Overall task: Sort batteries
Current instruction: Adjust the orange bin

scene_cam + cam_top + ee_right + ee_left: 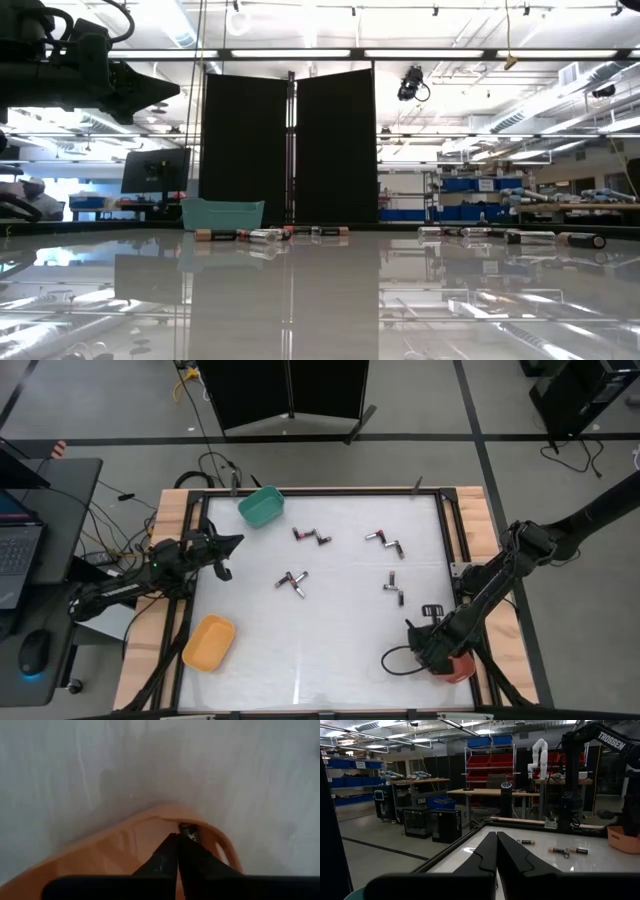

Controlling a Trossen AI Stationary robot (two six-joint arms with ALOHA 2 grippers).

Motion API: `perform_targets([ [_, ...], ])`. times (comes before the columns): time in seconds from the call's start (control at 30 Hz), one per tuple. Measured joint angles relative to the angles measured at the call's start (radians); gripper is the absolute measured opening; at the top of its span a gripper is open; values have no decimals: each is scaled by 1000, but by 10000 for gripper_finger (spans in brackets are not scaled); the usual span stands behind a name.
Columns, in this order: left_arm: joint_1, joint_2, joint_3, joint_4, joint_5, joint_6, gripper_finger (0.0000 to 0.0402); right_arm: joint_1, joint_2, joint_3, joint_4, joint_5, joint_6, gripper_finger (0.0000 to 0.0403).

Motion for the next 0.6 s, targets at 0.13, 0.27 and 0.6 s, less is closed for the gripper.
perform_targets([
  [0.13, 0, 0, 0, 0, 0, 0, 15, 0, 0, 0, 25, 38, -13, 26],
  [0.27, 0, 0, 0, 0, 0, 0, 15, 0, 0, 0, 34, 47, -28, 9],
  [0.6, 0, 0, 0, 0, 0, 0, 15, 0, 0, 0, 65, 49, -38, 25],
])
